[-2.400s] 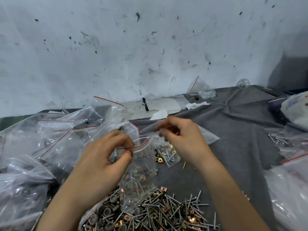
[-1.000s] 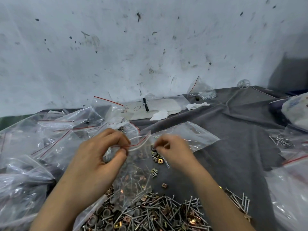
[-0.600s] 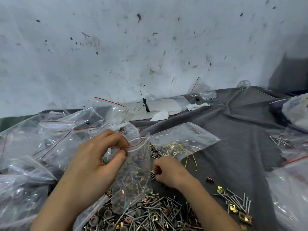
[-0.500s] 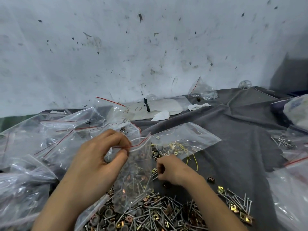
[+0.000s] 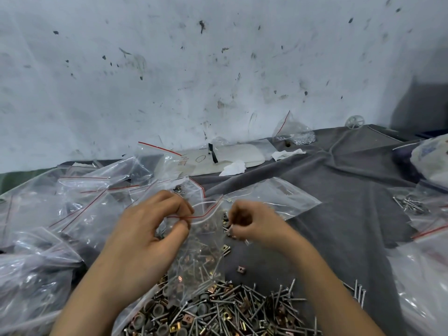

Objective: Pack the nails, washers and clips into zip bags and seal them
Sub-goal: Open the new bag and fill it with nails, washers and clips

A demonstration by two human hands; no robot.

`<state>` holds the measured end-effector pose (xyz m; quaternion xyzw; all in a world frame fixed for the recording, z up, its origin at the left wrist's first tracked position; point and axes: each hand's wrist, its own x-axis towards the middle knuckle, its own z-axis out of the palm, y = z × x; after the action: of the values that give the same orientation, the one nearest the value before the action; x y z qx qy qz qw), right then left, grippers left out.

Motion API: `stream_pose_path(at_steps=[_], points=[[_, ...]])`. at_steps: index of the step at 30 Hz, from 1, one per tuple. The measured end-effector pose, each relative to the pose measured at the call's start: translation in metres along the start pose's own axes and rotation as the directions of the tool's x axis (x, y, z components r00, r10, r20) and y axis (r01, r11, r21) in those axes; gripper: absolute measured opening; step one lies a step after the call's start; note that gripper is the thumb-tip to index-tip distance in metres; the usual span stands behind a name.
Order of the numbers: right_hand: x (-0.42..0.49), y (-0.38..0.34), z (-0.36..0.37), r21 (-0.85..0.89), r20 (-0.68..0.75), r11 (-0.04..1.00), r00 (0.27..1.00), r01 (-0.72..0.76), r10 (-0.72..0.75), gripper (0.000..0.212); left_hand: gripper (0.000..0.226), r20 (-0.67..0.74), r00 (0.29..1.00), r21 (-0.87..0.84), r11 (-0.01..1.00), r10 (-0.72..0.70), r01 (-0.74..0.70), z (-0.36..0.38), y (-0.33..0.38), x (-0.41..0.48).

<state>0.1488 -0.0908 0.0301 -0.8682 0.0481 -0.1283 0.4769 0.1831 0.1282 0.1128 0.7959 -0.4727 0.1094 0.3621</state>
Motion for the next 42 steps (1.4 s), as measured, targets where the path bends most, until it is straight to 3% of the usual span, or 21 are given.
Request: stream_pose_path(at_steps=[3, 5, 9, 13, 18, 20, 23, 25, 27, 29, 32, 39, 42], points=[[-0.014, -0.036, -0.025, 0.163, -0.256, 0.968, 0.955, 0.192, -0.146, 0.015, 0.023, 0.004, 1.000, 0.004, 1.000, 0.012, -0.012, 0.001, 0.001, 0.000], [-0.022, -0.057, -0.030, 0.151, -0.331, 0.944, 0.914, 0.295, -0.233, 0.012, 0.023, 0.015, 1.000, 0.007, 1.000, 0.026, -0.026, 0.003, 0.002, 0.000], [-0.028, -0.078, -0.021, -0.057, -0.310, 0.921, 0.870, 0.385, -0.383, 0.026, 0.018, 0.032, 0.998, 0.021, 0.998, 0.057, -0.058, 0.007, 0.007, 0.001], [-0.031, -0.083, -0.020, -0.088, -0.397, 0.889, 0.803, 0.449, -0.445, 0.014, 0.017, 0.040, 0.997, 0.022, 0.998, 0.064, -0.065, 0.008, 0.009, 0.001], [-0.032, -0.085, -0.021, -0.141, -0.248, 0.896, 0.862, 0.420, -0.443, 0.015, 0.018, 0.031, 0.997, 0.011, 0.997, 0.074, -0.075, 0.009, 0.010, 0.002], [-0.028, -0.080, -0.020, -0.057, -0.276, 0.911, 0.871, 0.408, -0.407, 0.010, 0.019, 0.030, 0.997, 0.006, 0.997, 0.072, -0.072, 0.009, 0.010, 0.002], [-0.014, -0.058, -0.017, 0.187, -0.394, 0.938, 0.897, 0.293, -0.201, 0.020, 0.019, 0.016, 0.998, -0.015, 0.998, 0.054, -0.054, 0.008, 0.009, 0.001], [-0.003, -0.033, -0.006, 0.064, -0.322, 0.994, 0.945, 0.087, -0.062, 0.028, 0.019, 0.014, 0.998, -0.005, 0.999, 0.053, -0.053, 0.008, 0.008, 0.001], [0.005, -0.006, 0.013, -0.166, -0.138, 0.984, 0.989, -0.069, 0.046, 0.023, 0.019, 0.017, 0.998, 0.009, 0.998, 0.058, -0.058, 0.008, 0.008, 0.001], [0.008, 0.013, 0.031, -0.339, 0.015, 0.934, 0.992, -0.111, 0.123, 0.019, 0.019, 0.018, 0.998, 0.009, 0.998, 0.059, -0.059, 0.008, 0.008, 0.001], [0.008, 0.021, 0.045, -0.502, 0.065, 0.862, 0.991, -0.066, 0.114, 0.016, 0.019, 0.016, 0.999, -0.004, 0.999, 0.049, -0.048, 0.008, 0.007, 0.001], [0.013, 0.026, 0.048, -0.596, 0.140, 0.795, 0.961, -0.111, 0.240, 0.014, 0.022, 0.019, 0.999, -0.001, 0.999, 0.042, -0.042, 0.007, 0.005, 0.001], [0.011, 0.020, 0.038, -0.473, 0.135, 0.871, 0.967, -0.128, 0.216, 0.009, 0.021, 0.015, 1.000, 0.002, 1.000, 0.027, -0.027, 0.006, 0.003, 0.001]])
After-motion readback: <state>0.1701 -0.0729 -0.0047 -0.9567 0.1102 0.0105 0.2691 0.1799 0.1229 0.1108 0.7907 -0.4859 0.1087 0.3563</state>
